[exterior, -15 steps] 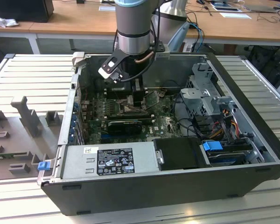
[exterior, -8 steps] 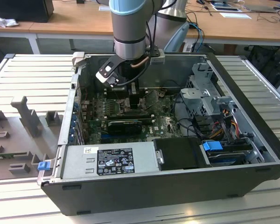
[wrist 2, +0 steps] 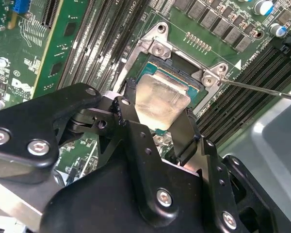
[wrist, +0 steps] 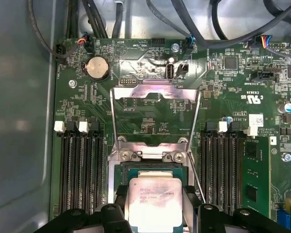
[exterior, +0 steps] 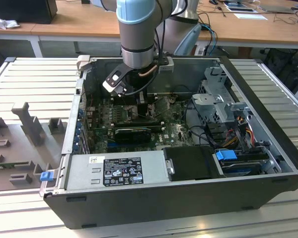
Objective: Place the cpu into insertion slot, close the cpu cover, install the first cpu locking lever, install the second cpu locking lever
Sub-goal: 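Place the cpu into insertion slot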
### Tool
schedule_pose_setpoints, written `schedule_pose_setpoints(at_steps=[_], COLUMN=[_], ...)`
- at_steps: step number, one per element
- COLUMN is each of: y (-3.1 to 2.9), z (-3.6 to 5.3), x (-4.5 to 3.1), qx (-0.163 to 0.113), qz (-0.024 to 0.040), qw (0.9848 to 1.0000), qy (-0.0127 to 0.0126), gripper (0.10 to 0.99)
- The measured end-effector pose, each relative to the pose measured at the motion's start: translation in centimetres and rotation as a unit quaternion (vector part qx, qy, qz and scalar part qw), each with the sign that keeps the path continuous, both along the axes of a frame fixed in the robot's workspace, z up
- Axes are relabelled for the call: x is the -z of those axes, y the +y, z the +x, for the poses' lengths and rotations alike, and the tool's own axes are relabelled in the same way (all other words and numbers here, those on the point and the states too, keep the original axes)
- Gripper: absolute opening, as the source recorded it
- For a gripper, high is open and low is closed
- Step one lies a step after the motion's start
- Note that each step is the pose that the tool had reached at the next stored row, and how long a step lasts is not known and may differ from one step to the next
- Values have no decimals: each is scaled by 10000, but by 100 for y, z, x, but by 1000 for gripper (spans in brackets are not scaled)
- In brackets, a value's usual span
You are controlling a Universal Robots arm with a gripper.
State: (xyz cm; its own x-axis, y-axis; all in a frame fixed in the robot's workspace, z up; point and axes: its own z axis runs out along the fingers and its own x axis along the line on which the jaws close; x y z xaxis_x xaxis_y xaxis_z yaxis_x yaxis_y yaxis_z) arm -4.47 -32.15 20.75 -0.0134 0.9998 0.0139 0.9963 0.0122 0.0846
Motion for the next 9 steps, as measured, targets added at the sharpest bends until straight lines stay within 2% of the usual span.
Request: schedule_pose_setpoints(at_steps=[9], y=[20], z=[0], x=[54], qx=[8], qz=[0], qw=[10000], qy=[0], gripper=[529])
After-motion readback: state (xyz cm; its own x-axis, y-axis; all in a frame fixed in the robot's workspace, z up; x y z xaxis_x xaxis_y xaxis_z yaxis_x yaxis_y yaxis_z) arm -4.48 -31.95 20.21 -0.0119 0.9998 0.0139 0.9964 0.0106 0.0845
